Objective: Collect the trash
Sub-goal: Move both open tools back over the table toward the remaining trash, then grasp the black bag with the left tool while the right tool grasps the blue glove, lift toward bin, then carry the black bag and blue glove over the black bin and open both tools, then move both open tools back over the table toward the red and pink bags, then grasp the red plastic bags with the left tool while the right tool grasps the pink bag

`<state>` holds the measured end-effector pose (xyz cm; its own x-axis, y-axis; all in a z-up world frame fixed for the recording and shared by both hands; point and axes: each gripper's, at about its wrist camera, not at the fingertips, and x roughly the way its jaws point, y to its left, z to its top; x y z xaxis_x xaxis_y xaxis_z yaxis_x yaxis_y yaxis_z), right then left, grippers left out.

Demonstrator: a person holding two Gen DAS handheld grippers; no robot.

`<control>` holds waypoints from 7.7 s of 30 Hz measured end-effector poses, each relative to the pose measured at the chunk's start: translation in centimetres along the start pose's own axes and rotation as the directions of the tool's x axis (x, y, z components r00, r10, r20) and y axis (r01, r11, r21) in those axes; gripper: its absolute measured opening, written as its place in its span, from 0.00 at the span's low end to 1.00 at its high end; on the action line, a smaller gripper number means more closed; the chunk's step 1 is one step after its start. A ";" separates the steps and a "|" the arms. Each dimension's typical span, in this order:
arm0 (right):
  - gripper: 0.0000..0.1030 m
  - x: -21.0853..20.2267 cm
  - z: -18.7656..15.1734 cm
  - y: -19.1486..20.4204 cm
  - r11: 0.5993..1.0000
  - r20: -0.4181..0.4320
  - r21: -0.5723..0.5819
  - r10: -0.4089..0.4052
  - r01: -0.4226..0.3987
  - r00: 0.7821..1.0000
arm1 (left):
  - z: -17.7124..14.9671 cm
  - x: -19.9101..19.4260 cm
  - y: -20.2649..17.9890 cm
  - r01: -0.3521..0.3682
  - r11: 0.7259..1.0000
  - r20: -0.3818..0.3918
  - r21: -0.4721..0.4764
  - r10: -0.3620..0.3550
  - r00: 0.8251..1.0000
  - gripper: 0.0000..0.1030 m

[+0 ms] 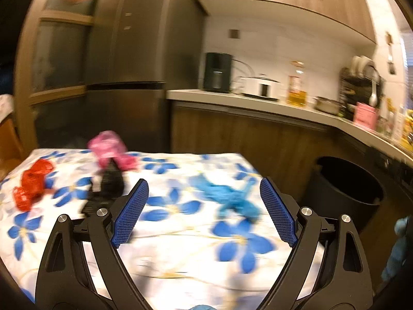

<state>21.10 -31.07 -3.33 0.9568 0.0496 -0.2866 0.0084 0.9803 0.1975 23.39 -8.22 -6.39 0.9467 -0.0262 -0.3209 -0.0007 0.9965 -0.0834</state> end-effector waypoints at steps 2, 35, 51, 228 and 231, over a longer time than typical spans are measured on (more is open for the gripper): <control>0.77 0.9 -0.9 1.7 1.000 -0.025 -0.017 0.016 -0.017 1.000 | 0.0 0.0 2.2 -0.042 0.999 0.001 -0.020 0.042 0.999 0.84; 0.61 15.2 -6.9 9.4 1.000 -0.333 -0.031 -0.013 0.003 0.943 | -0.1 2.6 12.9 -0.020 0.974 -0.083 -0.224 0.001 0.997 0.01; 0.03 14.9 -6.8 10.4 0.993 -0.365 -0.041 0.090 -0.113 0.926 | 1.0 -0.6 12.6 -0.009 0.982 -0.029 -0.188 0.004 1.000 0.01; 0.81 13.5 -3.9 31.4 0.904 -0.112 -0.259 0.321 -0.339 0.941 | 1.0 4.4 30.0 -0.371 0.906 -0.198 -0.202 0.333 0.922 0.69; 0.81 15.1 -4.4 31.9 0.907 -0.131 -0.254 0.312 -0.336 0.941 | 0.4 5.4 30.7 -0.355 0.909 -0.248 -0.220 0.300 0.921 0.50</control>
<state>34.48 1.79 -5.51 0.8648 0.3774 -0.3312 -0.3876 0.9211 0.0375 28.62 22.29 -10.33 0.7921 0.2551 -0.5545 -0.4075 0.8974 -0.1691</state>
